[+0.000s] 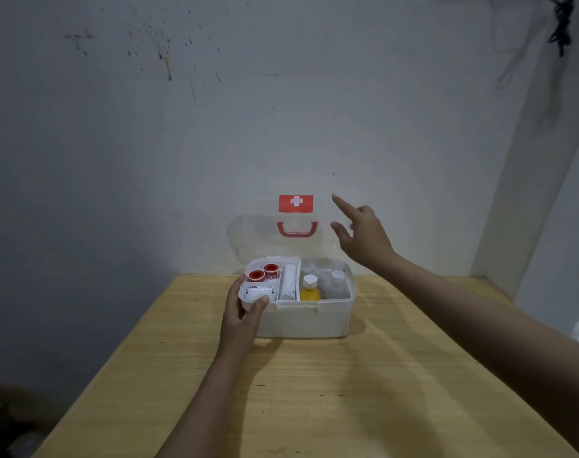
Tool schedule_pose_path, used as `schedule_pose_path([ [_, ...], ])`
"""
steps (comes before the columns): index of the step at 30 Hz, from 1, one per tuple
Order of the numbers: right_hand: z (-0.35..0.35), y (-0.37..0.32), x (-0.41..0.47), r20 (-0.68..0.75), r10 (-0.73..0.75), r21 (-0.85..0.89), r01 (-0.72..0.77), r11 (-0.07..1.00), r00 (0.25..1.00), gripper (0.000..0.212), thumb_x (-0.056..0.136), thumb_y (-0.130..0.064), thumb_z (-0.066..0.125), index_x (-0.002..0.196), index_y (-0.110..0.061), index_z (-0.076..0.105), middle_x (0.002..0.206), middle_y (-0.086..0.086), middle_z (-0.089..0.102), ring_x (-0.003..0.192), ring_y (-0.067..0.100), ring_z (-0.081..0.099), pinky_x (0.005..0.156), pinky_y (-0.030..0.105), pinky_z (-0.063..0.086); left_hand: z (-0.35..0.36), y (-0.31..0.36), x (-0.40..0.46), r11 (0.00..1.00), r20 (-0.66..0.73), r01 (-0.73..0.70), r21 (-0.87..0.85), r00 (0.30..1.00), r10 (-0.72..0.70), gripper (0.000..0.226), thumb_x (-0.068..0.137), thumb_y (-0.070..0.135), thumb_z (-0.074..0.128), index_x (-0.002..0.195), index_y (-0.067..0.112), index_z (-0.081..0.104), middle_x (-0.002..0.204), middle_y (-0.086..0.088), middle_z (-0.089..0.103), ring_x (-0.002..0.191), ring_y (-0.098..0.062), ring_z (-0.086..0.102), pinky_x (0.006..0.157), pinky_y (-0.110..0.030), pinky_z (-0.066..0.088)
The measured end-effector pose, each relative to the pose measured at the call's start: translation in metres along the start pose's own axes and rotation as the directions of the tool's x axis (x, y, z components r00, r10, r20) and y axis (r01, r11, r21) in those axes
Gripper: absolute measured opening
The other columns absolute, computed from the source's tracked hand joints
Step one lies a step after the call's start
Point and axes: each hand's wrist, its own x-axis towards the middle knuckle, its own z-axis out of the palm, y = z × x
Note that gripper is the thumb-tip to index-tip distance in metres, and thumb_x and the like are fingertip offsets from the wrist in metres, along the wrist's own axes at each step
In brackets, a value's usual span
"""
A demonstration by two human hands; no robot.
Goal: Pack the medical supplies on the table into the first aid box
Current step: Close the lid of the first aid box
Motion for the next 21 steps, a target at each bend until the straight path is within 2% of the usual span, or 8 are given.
schedule_pose_path([
  [3, -0.008, 0.003, -0.018, -0.073, -0.091, 0.011, 0.092, 0.996, 0.993, 0.047, 0.09, -0.035, 0.059, 0.135, -0.029, 0.046, 0.112, 0.013, 0.058, 0.089, 0.025, 0.063, 0.074, 0.032, 0.055, 0.0, 0.003, -0.001, 1.0, 0.003, 0.005, 0.025, 1.0, -0.005, 0.061, 0.085, 0.026, 0.065, 0.139, 0.035, 0.038, 0.137, 0.001, 0.05, 0.116, -0.018, 0.054, 0.083, -0.032, 0.054],
  [6, -0.011, 0.0, -0.032, -0.146, -0.222, -0.073, 0.214, 0.974, 0.964, 0.04, 0.082, -0.035, 0.069, 0.116, -0.015, 0.06, 0.113, 0.012, 0.058, 0.088, 0.024, 0.062, 0.067, 0.028, 0.052, 0.0, 0.007, -0.002, 0.999, 0.016, 0.021, 0.047, 1.0, -0.021, 0.061, 0.086, 0.027, 0.064, 0.14, 0.036, 0.036, 0.137, 0.0, 0.049, 0.115, -0.018, 0.054, 0.085, -0.036, 0.055],
  [10, -0.01, -0.007, -0.04, -0.118, -0.439, -0.219, 0.408, 0.886, 0.891, 0.036, 0.077, -0.033, 0.075, 0.097, -0.005, 0.065, 0.111, 0.017, 0.066, 0.096, 0.032, 0.064, 0.074, 0.034, 0.053, -0.001, 0.012, -0.002, 0.997, 0.025, 0.041, 0.063, 0.999, -0.042, 0.061, 0.086, 0.027, 0.063, 0.14, 0.037, 0.036, 0.135, 0.001, 0.05, 0.113, -0.018, 0.055, 0.085, -0.037, 0.055],
  [12, -0.007, -0.011, -0.042, -0.057, -0.532, -0.252, 0.503, 0.826, 0.845, 0.034, 0.076, -0.029, 0.076, 0.097, -0.005, 0.067, 0.107, 0.017, 0.069, 0.092, 0.032, 0.067, 0.071, 0.035, 0.055, -0.002, 0.013, -0.002, 0.996, 0.022, 0.052, 0.076, 0.998, -0.054, 0.061, 0.085, 0.029, 0.064, 0.139, 0.04, 0.036, 0.136, 0.0, 0.05, 0.113, -0.018, 0.055, 0.086, -0.04, 0.054],
  [15, -0.001, -0.014, -0.044, 0.054, -0.611, -0.263, 0.602, 0.754, 0.79, 0.033, 0.075, -0.025, 0.078, 0.102, -0.009, 0.068, 0.102, 0.015, 0.07, 0.086, 0.029, 0.068, 0.063, 0.035, 0.058, -0.001, 0.015, -0.004, 0.994, 0.011, 0.065, 0.084, 0.998, -0.067, 0.062, 0.086, 0.029, 0.064, 0.139, 0.039, 0.035, 0.136, -0.001, 0.048, 0.111, -0.018, 0.054, 0.078, -0.032, 0.055],
  [17, 0.001, -0.013, -0.044, 0.092, -0.614, -0.251, 0.615, 0.747, 0.784, 0.033, 0.075, -0.025, 0.078, 0.103, -0.011, 0.067, 0.1, 0.013, 0.07, 0.086, 0.027, 0.067, 0.059, 0.035, 0.058, 0.0, 0.017, -0.005, 0.994, 0.011, 0.066, 0.084, 0.998, -0.067, 0.062, 0.086, 0.029, 0.063, 0.14, 0.039, 0.034, 0.137, -0.002, 0.047, 0.111, -0.019, 0.054, 0.074, -0.029, 0.054],
  [21, -0.002, -0.008, -0.05, 0.128, -0.611, -0.217, 0.624, 0.751, 0.781, 0.036, 0.072, -0.023, 0.08, 0.104, -0.012, 0.068, 0.102, 0.014, 0.068, 0.088, 0.028, 0.066, 0.056, 0.037, 0.058, -0.001, 0.018, -0.007, 0.996, 0.031, 0.05, 0.073, 0.998, -0.053, 0.063, 0.086, 0.029, 0.063, 0.141, 0.038, 0.032, 0.138, -0.001, 0.047, 0.114, -0.019, 0.052, 0.079, -0.032, 0.054],
])
